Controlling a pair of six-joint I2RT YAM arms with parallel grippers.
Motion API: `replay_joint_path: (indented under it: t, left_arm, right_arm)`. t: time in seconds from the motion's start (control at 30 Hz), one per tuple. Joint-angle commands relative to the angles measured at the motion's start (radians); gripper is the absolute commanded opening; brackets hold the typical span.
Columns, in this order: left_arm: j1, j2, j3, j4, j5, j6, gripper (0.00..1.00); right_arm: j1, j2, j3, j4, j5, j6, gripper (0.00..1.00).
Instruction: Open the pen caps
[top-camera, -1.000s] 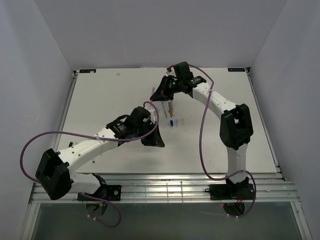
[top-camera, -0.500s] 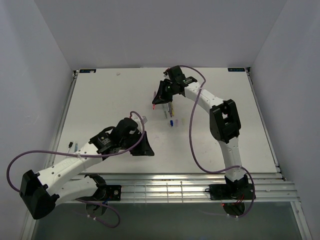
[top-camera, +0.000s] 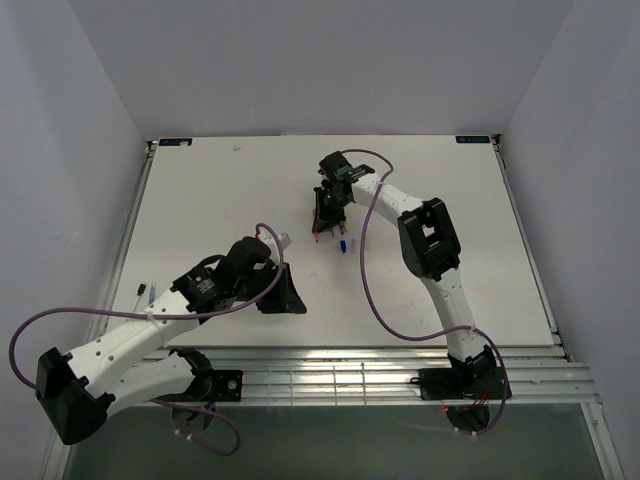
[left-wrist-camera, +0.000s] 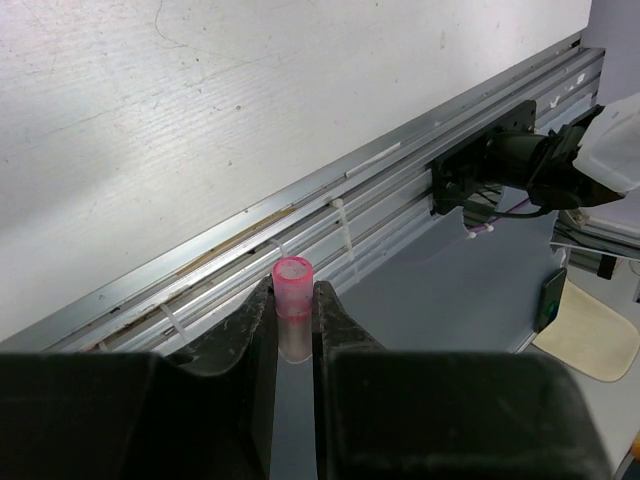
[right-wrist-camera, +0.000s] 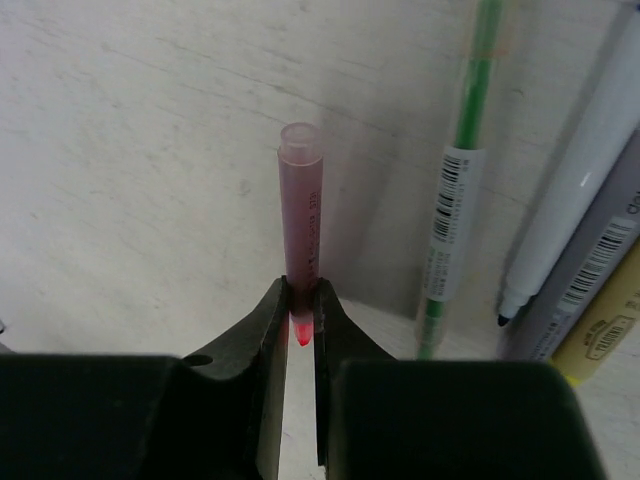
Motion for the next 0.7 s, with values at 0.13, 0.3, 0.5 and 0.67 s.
replay_joint_path:
  t: [0.13,0.3,0.5,0.67]
  left_arm:
    - [0.003,-0.073,-0.004,-0.014,-0.016,-0.050,0.00]
    - [0.004,-0.086,-0.030,-0.005,-0.019,-0.076,0.00]
    - [0.003,-0.061,-0.037,0.025,0.006,-0.078,0.00]
    - [0.003,-0.043,-0.033,0.045,0.017,-0.070,0.00]
  right_arm:
    - [-0.001,0.034,0.072,-0.100,0.143,-0.062,0.08]
    - [-0.002,0.035,0.067,-0.126,0.189,-0.099,0.17]
    - [-0.002,0.045,0.075,-0.125,0.171,-0.142,0.25]
    - [-0.005,0.035,0.076,-0.125,0.159,-0.159,0.30]
